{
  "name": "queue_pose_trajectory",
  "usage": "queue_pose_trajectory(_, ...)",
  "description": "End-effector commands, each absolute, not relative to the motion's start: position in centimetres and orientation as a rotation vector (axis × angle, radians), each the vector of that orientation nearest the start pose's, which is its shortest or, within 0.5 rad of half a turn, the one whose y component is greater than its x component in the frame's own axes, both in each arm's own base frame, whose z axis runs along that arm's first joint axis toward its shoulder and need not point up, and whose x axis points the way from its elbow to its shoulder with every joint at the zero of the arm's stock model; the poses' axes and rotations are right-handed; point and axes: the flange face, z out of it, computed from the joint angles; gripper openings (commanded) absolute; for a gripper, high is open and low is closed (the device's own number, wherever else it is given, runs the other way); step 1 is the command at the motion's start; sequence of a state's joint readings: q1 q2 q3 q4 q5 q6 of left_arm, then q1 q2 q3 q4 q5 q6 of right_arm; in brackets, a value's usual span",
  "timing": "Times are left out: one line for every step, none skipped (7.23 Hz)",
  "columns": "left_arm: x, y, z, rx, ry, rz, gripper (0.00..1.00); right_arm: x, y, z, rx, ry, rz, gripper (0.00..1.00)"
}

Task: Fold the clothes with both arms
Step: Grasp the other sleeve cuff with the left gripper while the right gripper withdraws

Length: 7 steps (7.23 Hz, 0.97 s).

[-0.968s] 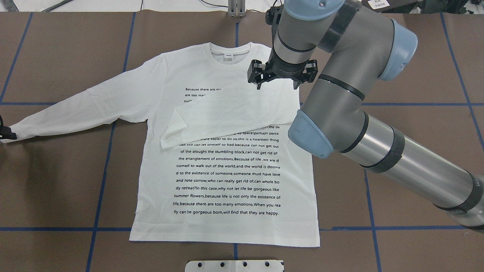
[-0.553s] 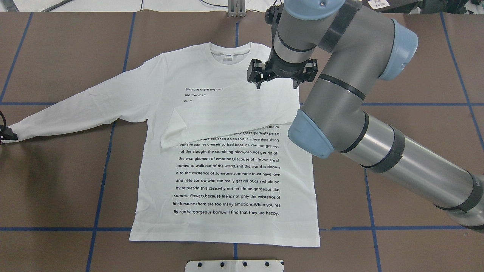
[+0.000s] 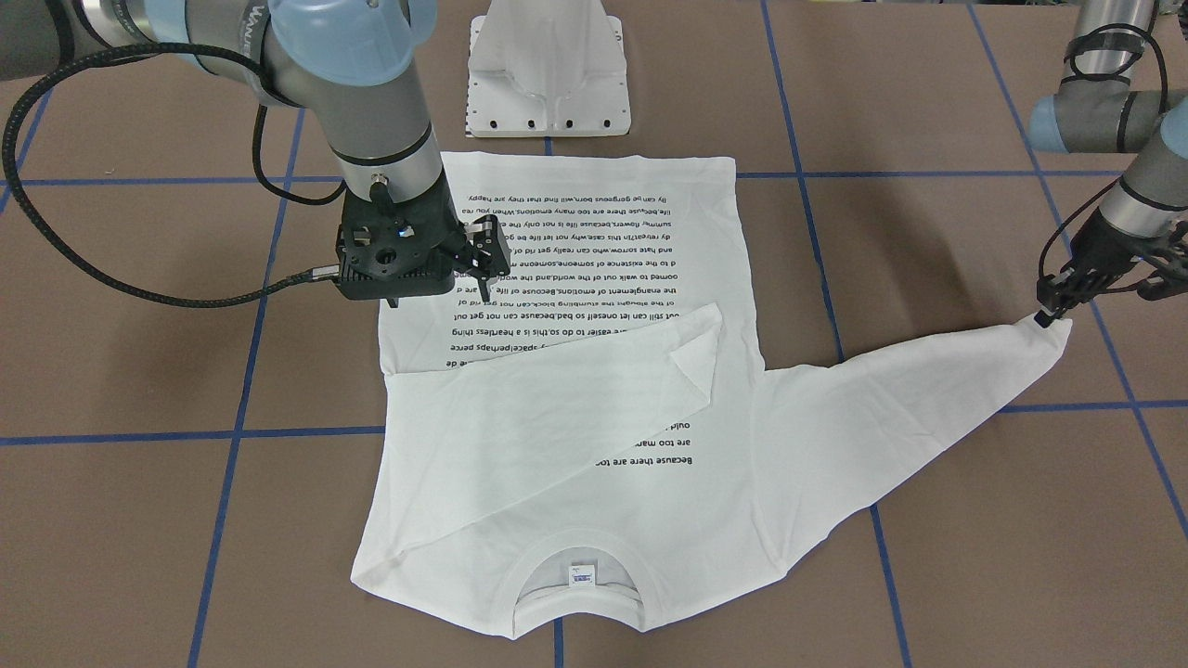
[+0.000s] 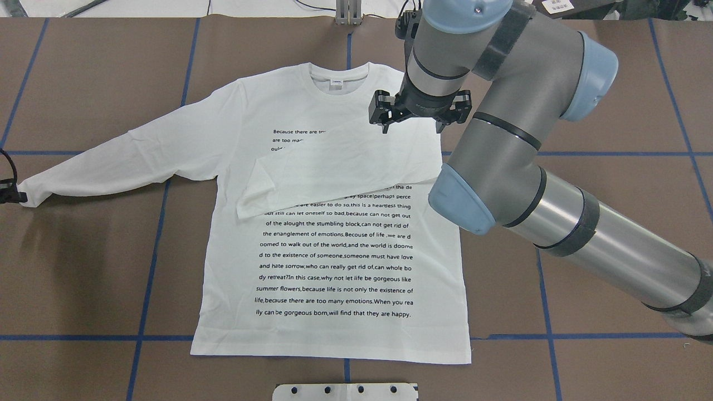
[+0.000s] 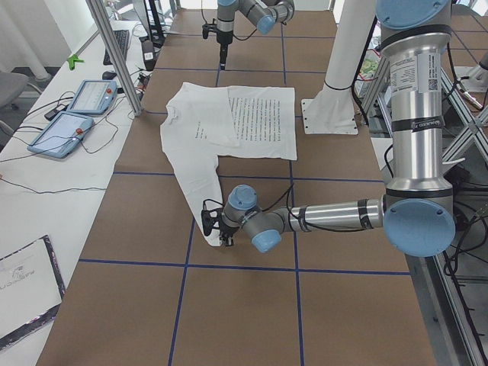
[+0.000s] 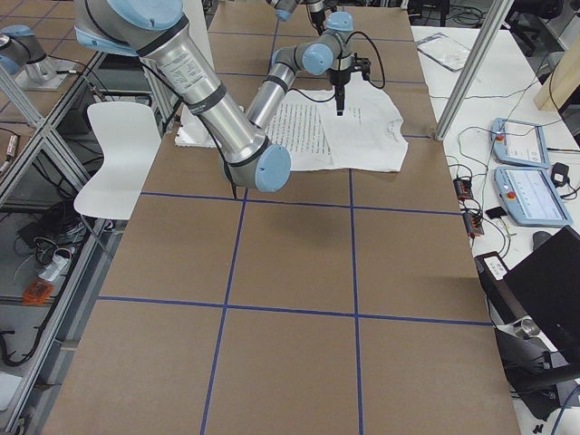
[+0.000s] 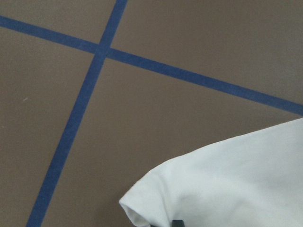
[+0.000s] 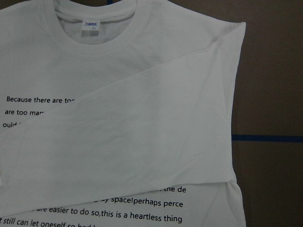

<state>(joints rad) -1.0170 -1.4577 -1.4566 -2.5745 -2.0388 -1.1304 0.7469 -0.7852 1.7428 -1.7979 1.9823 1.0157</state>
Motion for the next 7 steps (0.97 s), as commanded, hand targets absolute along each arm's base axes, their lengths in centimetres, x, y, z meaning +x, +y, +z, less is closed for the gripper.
queue_pose_trajectory(18.3, -45.8, 61.2, 0.154, 0.904, -0.326, 0.00, -40.1, -50.8, 17.4, 0.125, -0.797, 0.016, 1.00)
queue_pose_trajectory(18.6, -46.9, 57.1, 0.126, 0.895, -0.327, 0.00, -37.6, -50.7, 19.7, 0.149, -0.778, -0.017, 1.00)
queue_pose_trajectory(19.8, -49.4, 51.9, 0.122, 0.869, -0.303, 0.00, -35.9, -51.4, 21.2, 0.139, -0.771, -0.015, 1.00)
queue_pose_trajectory(20.4, -53.1, 45.9, 0.120, 0.848, -0.325, 0.00, -33.7, -52.6, 22.7, 0.124, -0.772, -0.016, 1.00)
queue_pose_trajectory(21.1, -56.6, 40.9, 0.125, 0.827, -0.328, 0.00, -31.4, -53.6, 24.1, 0.113, -0.774, -0.018, 1.00)
queue_pose_trajectory(22.1, -58.5, 37.0, 0.129, 0.825, -0.329, 0.00, -29.9, -54.1, 25.6, 0.101, -0.766, -0.017, 1.00)
queue_pose_trajectory(23.3, -60.9, 33.1, 0.172, 0.833, -0.334, 0.00, -28.5, -54.4, 27.8, 0.095, -0.744, -0.018, 1.00)
